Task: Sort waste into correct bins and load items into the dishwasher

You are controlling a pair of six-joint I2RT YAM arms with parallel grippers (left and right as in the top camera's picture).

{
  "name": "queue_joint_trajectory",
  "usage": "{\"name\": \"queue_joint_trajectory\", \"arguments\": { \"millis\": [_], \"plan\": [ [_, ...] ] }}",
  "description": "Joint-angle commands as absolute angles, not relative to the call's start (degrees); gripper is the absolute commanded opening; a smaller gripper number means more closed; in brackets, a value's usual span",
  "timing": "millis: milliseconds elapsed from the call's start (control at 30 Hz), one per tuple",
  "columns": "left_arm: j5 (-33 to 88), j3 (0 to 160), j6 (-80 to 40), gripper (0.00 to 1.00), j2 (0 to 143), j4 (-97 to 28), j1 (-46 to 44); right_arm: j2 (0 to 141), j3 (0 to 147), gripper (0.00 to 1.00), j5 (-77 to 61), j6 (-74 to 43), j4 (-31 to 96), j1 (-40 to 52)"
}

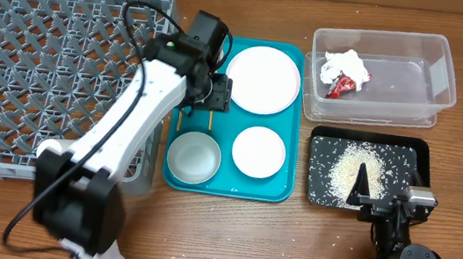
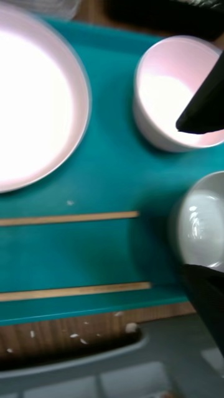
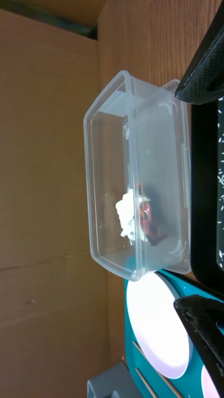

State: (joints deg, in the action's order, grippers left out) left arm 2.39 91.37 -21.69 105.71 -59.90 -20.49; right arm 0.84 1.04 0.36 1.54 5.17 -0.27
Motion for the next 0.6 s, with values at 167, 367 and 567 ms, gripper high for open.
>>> {"name": "queue_joint_trajectory", "arguments": {
  "millis": [167, 367, 567],
  "plan": [
    [2.0, 91.3, -26.0, 0.45, 119.8, -52.7, -20.3, 0.2, 0.5, 1.00, 0.4, 1.8, 4.8, 0.0],
    [1.7, 91.3, -27.7, 0.31, 124.4, -52.0, -20.3, 0.2, 0.5, 1.00, 0.4, 1.7, 4.8, 0.0],
    [0.7, 91.4, -24.6, 0.04, 124.1, -52.7, -19.9, 0.2, 0.5, 1.00, 0.4, 1.8, 4.8, 0.0]
  ]
}}
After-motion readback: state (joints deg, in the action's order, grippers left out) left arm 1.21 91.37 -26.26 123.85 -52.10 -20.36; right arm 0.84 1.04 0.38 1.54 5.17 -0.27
